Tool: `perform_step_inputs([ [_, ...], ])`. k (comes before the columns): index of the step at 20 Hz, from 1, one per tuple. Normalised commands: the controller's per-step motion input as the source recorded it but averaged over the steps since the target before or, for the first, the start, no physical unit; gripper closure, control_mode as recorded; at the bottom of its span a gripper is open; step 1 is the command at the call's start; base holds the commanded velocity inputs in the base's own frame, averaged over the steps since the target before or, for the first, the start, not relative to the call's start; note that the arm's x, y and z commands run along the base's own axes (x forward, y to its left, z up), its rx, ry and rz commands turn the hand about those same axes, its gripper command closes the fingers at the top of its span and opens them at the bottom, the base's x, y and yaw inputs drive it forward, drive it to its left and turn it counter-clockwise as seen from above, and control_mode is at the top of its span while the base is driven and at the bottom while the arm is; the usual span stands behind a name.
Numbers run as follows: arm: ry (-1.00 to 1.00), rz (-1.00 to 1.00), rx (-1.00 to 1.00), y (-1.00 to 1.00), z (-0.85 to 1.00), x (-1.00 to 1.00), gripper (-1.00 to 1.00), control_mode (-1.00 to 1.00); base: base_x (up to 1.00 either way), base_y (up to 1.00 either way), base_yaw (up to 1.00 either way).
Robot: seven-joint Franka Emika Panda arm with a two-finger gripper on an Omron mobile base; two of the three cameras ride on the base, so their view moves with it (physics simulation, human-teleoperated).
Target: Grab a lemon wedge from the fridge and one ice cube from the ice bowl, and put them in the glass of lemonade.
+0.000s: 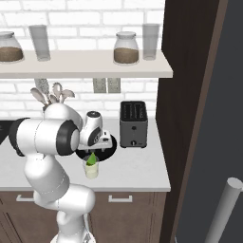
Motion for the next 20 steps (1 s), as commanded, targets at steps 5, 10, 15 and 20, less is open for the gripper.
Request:
perform_step_inputs([
  [5, 0.00, 0.00, 0.00, 0.00, -0.02, 0.00, -1.00, -1.00, 0.00, 0.00, 0.00],
  [10, 0.00, 0.00, 0.00, 0.00, -0.04, 0.00, -1.00, -1.00, 0.00, 0.00, 0.00],
  [15, 0.00, 0.00, 0.00, 0.00, -0.16, 0.00, -1.00, -1.00, 0.00, 0.00, 0.00],
  [20, 0.01, 0.00, 0.00, 0.00, -0.07, 0.00, -1.00, -1.00, 0.00, 0.00, 0.00],
])
